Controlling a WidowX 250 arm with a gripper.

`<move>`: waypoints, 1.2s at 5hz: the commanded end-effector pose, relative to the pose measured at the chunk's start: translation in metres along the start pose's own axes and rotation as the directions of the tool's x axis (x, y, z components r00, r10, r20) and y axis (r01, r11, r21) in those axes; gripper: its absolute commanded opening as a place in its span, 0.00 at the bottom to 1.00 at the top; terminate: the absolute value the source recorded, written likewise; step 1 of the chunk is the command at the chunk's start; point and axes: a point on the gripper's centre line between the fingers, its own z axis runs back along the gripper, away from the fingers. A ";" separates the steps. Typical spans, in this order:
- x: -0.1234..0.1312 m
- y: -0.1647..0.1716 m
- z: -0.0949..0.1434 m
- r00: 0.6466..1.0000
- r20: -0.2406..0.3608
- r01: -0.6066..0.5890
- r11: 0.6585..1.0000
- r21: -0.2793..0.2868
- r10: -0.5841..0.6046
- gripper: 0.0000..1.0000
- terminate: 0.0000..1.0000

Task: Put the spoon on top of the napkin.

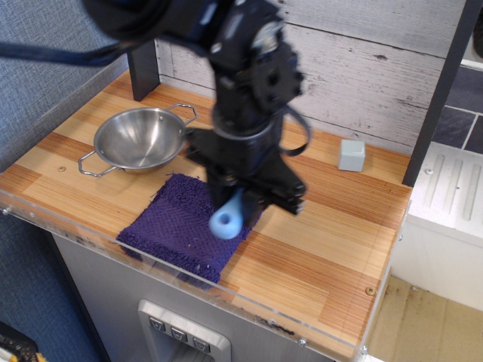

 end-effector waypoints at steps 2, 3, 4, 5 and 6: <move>-0.035 0.021 -0.028 0.974 -0.045 -0.223 0.975 0.025 0.224 0.00 0.00; -0.036 0.031 -0.042 0.961 -0.048 -0.272 0.961 0.042 0.274 0.00 0.00; -0.028 0.038 -0.052 0.962 -0.052 -0.265 0.964 0.040 0.266 0.00 0.00; -0.021 0.039 -0.054 0.964 -0.049 -0.259 0.966 0.024 0.260 0.00 0.00; -0.015 0.038 -0.055 0.972 -0.051 -0.230 0.973 0.015 0.230 0.00 0.00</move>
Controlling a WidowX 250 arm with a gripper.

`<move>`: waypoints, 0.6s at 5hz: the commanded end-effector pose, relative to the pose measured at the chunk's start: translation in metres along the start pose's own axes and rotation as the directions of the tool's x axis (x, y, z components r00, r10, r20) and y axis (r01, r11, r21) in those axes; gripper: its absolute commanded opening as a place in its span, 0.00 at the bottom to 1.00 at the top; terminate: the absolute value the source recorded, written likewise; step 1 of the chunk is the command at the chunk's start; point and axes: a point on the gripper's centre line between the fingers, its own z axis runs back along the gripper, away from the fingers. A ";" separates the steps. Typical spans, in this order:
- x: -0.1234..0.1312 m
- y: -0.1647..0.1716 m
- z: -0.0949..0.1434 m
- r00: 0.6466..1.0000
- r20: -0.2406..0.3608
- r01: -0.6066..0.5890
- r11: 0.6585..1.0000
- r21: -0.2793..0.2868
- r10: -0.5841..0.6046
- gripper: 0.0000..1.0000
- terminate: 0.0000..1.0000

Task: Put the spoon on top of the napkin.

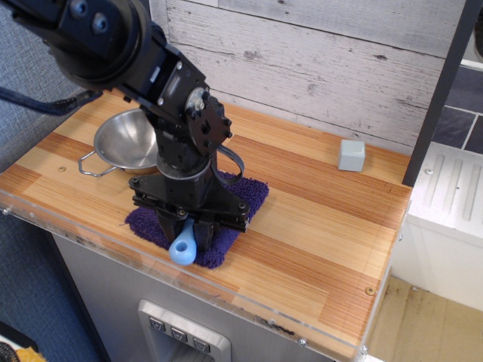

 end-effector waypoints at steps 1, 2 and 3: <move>0.002 -0.003 0.002 0.999 -0.019 0.038 0.999 -0.011 -0.038 1.00 0.00; 0.000 -0.005 0.002 0.999 -0.030 0.037 0.999 -0.002 -0.037 1.00 0.00; 0.002 -0.005 0.008 0.999 -0.020 0.042 0.999 0.005 -0.042 1.00 0.00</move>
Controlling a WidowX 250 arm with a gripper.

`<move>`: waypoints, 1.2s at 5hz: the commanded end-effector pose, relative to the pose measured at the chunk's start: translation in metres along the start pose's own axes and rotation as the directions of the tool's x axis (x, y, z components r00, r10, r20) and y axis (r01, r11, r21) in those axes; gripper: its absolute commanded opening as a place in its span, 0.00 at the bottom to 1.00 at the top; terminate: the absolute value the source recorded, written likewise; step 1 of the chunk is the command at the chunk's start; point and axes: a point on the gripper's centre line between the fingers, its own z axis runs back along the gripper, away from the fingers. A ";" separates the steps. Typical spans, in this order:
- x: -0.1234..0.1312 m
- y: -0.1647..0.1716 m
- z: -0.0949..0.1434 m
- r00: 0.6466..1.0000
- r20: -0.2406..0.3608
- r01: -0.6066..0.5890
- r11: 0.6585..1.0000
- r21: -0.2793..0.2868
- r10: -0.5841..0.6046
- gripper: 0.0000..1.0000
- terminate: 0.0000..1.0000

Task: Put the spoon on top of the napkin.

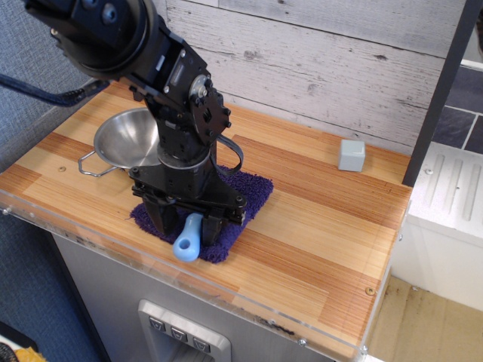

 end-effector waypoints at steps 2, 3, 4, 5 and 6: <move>0.012 -0.011 0.050 0.993 0.114 0.029 0.999 0.016 -0.031 1.00 0.00; 0.019 -0.020 0.078 0.981 0.172 0.091 0.996 0.002 -0.090 1.00 0.00; 0.022 -0.027 0.098 0.963 0.201 0.177 0.984 0.027 -0.179 1.00 0.00; 0.022 -0.027 0.098 0.963 0.201 0.177 0.984 0.027 -0.179 1.00 0.00; 0.022 -0.027 0.098 0.963 0.201 0.177 0.984 0.027 -0.179 1.00 0.00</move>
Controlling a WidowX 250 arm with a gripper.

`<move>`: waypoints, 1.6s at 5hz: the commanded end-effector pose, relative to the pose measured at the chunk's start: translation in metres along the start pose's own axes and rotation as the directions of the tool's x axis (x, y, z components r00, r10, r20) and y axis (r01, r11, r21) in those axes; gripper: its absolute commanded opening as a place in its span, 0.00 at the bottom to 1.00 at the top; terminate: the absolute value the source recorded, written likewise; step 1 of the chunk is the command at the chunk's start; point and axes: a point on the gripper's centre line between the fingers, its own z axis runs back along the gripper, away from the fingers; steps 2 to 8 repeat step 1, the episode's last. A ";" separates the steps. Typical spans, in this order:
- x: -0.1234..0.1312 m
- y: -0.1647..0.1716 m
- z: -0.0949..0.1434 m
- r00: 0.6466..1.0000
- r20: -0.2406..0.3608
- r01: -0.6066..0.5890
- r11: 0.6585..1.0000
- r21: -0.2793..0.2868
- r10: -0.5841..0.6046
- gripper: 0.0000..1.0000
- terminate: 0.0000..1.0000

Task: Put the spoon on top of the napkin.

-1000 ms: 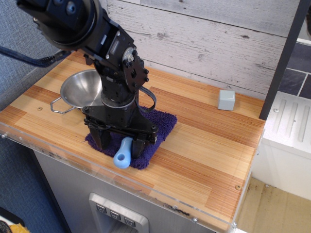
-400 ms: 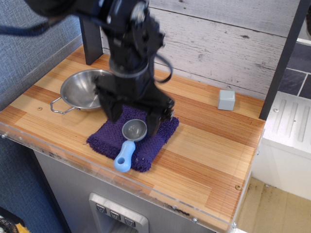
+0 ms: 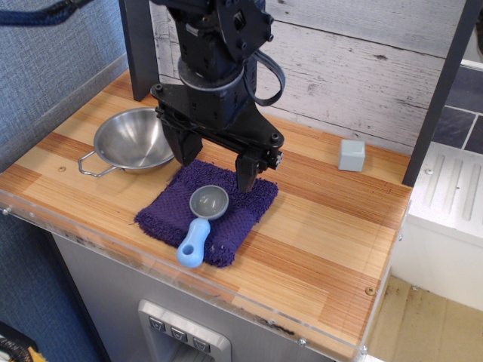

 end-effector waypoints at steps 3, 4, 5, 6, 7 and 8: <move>0.004 -0.004 0.012 0.999 0.046 -0.002 1.000 -0.002 0.002 1.00 1.00; 0.004 -0.004 0.012 0.999 0.046 -0.002 1.000 -0.002 0.002 1.00 1.00; 0.004 -0.004 0.012 0.999 0.046 -0.002 1.000 -0.002 0.002 1.00 1.00; 0.004 -0.004 0.012 0.999 0.046 -0.002 1.000 -0.002 0.002 1.00 1.00; 0.004 -0.004 0.012 0.999 0.046 -0.002 1.000 -0.002 0.002 1.00 1.00; 0.004 -0.004 0.012 0.999 0.046 -0.002 1.000 -0.002 0.002 1.00 1.00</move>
